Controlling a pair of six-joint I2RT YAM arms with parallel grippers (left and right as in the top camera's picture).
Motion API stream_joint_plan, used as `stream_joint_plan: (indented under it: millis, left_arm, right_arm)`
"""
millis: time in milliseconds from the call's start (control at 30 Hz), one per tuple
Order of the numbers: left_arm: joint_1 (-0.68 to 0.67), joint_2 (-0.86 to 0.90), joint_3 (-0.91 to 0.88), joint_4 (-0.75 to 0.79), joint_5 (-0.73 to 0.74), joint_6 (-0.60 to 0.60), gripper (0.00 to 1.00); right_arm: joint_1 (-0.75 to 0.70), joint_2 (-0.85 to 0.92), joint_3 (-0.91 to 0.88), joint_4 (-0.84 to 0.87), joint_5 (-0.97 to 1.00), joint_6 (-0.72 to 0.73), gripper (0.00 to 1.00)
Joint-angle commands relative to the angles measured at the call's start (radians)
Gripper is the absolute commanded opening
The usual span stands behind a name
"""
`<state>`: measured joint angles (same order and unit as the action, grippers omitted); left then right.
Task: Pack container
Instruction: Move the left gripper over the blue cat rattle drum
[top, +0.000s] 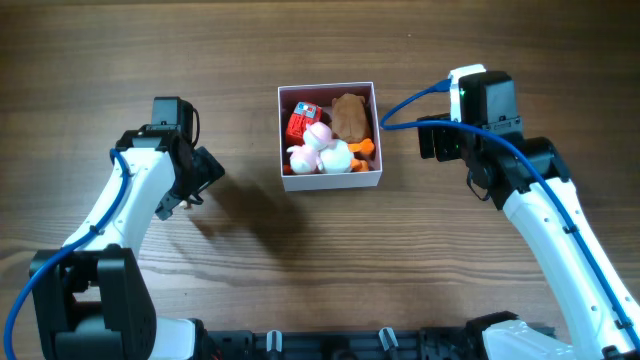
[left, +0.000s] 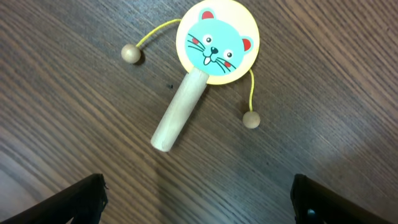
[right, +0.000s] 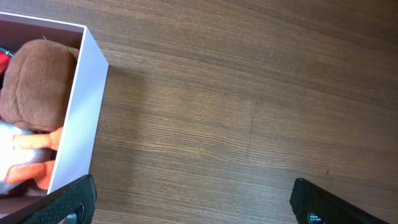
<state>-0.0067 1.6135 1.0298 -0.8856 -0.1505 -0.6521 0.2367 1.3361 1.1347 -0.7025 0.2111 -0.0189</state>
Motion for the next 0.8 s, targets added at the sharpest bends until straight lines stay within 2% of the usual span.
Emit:
stream_joint_plan:
  millis: [0, 133, 200, 300, 533, 600, 667, 767]
  left_arm:
    - [0.005, 0.008, -0.025, 0.029, 0.011, 0.016, 0.95]
    - [0.005, 0.008, -0.054, 0.058, -0.021, 0.020, 0.92]
    - [0.005, 0.008, -0.061, 0.055, -0.022, 0.058, 0.80]
    - [0.005, 0.008, -0.064, 0.035, -0.022, 0.073, 0.73]
    - [0.005, 0.008, -0.073, 0.048, -0.009, 0.122, 0.74]
    - [0.005, 0.008, -0.092, 0.087, 0.020, 0.184, 0.69]
    - [0.005, 0.008, -0.119, 0.126, 0.020, 0.187, 0.67]
    - [0.005, 0.010, -0.158, 0.184, 0.020, 0.216, 0.58]
  right_arm:
    - [0.000, -0.006, 0.011, 0.003, 0.017, 0.020, 0.99]
    - [0.000, -0.006, 0.011, 0.003, 0.017, 0.021, 1.00]
    - [0.000, -0.006, 0.011, 0.003, 0.017, 0.020, 1.00]
    - [0.000, -0.006, 0.011, 0.003, 0.017, 0.020, 1.00]
    - [0.000, -0.006, 0.011, 0.003, 0.017, 0.021, 1.00]
    - [0.000, -0.006, 0.011, 0.003, 0.017, 0.020, 1.00]
    - [0.000, -0.006, 0.011, 0.003, 0.017, 0.020, 0.99]
    - [0.000, -0.006, 0.011, 0.003, 0.017, 0.020, 1.00]
